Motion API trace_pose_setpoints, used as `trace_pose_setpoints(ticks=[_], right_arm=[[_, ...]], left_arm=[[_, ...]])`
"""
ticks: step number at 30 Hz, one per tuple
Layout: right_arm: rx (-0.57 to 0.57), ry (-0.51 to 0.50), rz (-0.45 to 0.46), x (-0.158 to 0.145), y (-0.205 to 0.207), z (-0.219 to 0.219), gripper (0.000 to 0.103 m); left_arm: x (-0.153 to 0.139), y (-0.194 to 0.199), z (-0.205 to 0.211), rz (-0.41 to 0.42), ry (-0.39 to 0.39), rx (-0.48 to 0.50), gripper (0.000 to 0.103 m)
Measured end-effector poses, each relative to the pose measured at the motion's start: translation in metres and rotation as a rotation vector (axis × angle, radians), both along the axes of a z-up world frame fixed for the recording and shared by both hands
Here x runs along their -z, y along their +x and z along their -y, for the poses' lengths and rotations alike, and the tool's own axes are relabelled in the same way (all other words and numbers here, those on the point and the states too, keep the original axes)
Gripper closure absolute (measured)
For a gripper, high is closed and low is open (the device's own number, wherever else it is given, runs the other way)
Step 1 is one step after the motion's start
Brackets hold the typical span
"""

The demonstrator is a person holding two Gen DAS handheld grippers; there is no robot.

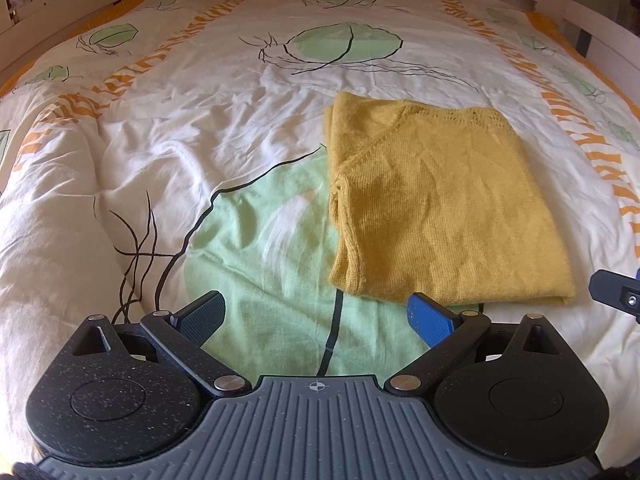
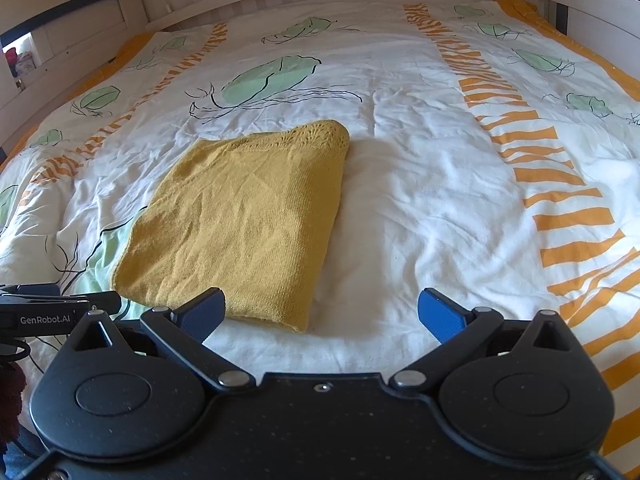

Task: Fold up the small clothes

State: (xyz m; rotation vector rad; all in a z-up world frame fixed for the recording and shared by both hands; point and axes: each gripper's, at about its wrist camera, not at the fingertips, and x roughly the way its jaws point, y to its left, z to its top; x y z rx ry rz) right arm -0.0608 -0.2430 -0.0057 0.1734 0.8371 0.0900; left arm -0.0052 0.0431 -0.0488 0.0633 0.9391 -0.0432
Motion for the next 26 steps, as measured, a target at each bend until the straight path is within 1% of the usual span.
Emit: trace_pose_setpoints(ticks=[26], right_arm=[[-0.014, 0.017, -0.028, 0.0059, 0.0032, -0.0062, 0.001]], left_arm=[[0.006, 0.0013, 0.0005, -0.022, -0.012, -0.003, 0.004]])
